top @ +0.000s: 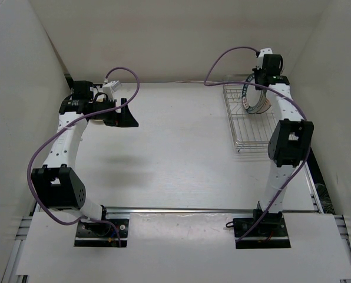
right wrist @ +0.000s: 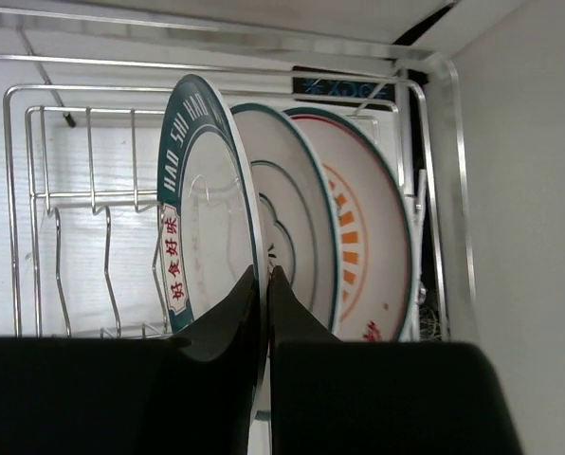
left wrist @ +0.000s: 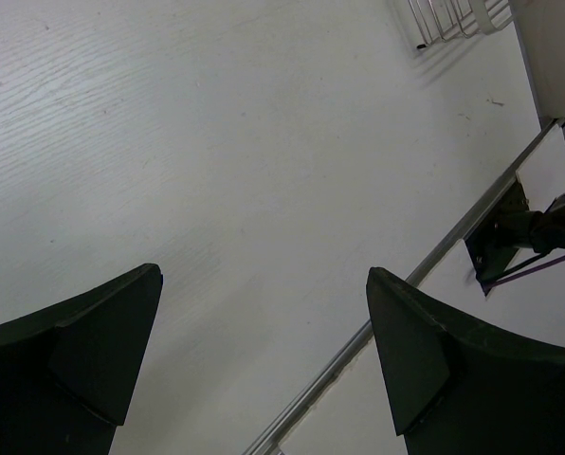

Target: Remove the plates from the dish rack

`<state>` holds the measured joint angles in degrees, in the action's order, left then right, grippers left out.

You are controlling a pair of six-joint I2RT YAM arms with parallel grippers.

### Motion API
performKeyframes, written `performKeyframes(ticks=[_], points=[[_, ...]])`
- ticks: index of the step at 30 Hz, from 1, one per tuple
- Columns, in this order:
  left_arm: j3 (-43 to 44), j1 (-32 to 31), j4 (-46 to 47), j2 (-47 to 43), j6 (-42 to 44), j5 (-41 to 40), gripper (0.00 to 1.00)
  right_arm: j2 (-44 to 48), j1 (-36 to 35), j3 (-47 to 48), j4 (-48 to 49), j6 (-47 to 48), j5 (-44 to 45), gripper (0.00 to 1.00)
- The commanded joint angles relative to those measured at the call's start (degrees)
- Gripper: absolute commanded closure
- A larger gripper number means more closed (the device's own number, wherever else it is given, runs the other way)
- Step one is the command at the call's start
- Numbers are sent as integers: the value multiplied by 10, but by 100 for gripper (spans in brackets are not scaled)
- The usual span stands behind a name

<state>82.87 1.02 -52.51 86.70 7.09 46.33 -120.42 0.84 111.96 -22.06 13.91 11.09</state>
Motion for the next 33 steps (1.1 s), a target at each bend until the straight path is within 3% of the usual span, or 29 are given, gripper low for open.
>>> performKeyframes(ticks=[1,7,11,14,15,18,19,20,25,33], points=[[3,1,-1,-26,9,9,0,80,-1,35,69,-6,86,100],[-3,1,-1,-43,9,14,0,134,-12,4,86,1,137,100],[-8,1,-1,-50,4,19,0,182,-17,-30,70,-8,107,100],[-8,1,-1,-50,4,38,0,225,-17,-48,8,-56,-1,100],[-8,1,-1,-50,-2,49,0,244,-17,-63,-25,-67,-115,100],[-14,1,-1,-50,-8,78,0,273,-17,-109,-64,-119,-308,100],[-19,1,-1,-50,-9,87,0,280,-17,-129,-69,-156,-408,100],[-19,1,4,-43,-14,97,0,292,-26,-149,-69,-173,-445,100],[-40,1,9,-13,-25,182,0,309,-84,-261,-76,-212,-589,100],[-35,-5,14,44,-44,220,0,275,-190,-350,-57,-228,-651,100]])
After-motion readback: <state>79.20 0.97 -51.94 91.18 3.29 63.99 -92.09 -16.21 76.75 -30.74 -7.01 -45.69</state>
